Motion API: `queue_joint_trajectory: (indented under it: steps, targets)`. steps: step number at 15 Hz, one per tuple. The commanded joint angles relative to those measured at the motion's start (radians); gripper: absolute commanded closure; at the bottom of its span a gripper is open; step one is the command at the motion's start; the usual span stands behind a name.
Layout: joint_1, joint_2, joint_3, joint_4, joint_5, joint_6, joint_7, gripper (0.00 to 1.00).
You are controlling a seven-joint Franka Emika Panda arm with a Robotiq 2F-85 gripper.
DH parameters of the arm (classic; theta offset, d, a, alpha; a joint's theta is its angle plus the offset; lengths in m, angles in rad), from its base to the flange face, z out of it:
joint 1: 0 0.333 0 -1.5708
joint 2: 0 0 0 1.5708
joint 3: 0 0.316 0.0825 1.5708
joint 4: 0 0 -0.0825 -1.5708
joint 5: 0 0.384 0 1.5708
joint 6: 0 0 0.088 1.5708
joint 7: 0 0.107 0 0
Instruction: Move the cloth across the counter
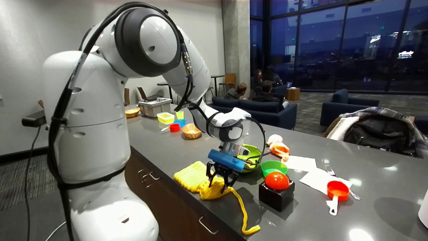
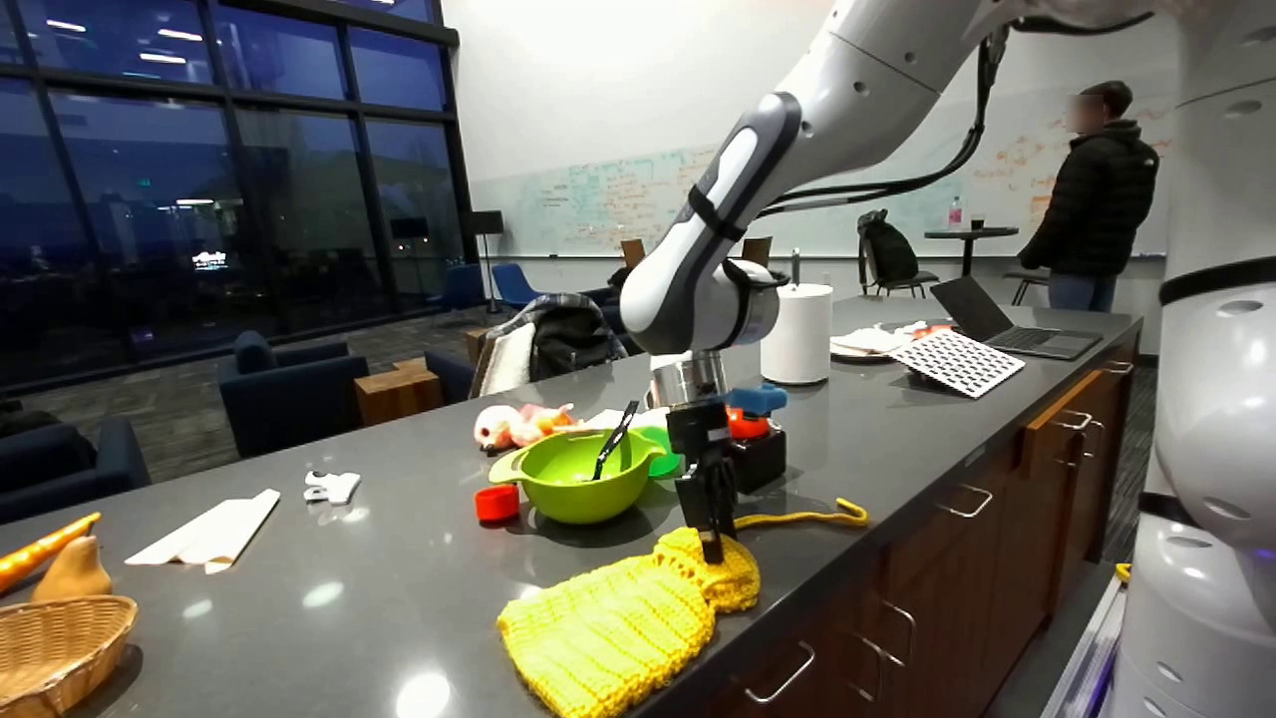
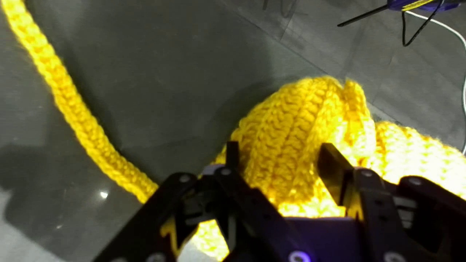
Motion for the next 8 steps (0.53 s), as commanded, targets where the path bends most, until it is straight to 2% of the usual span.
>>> queue_joint_trajectory:
  steps: [1, 3, 5, 8]
  targets:
    - [-0.021, -0.021, 0.009, 0.006, 0.009, -0.015, -0.038, 0.72]
    - [-0.027, -0.03, 0.007, 0.006, 0.013, -0.017, -0.054, 0.88]
    - [-0.031, -0.044, 0.004, 0.004, 0.003, -0.015, -0.051, 0.99]
    - [-0.042, -0.065, -0.01, 0.005, -0.053, -0.015, -0.014, 1.0]
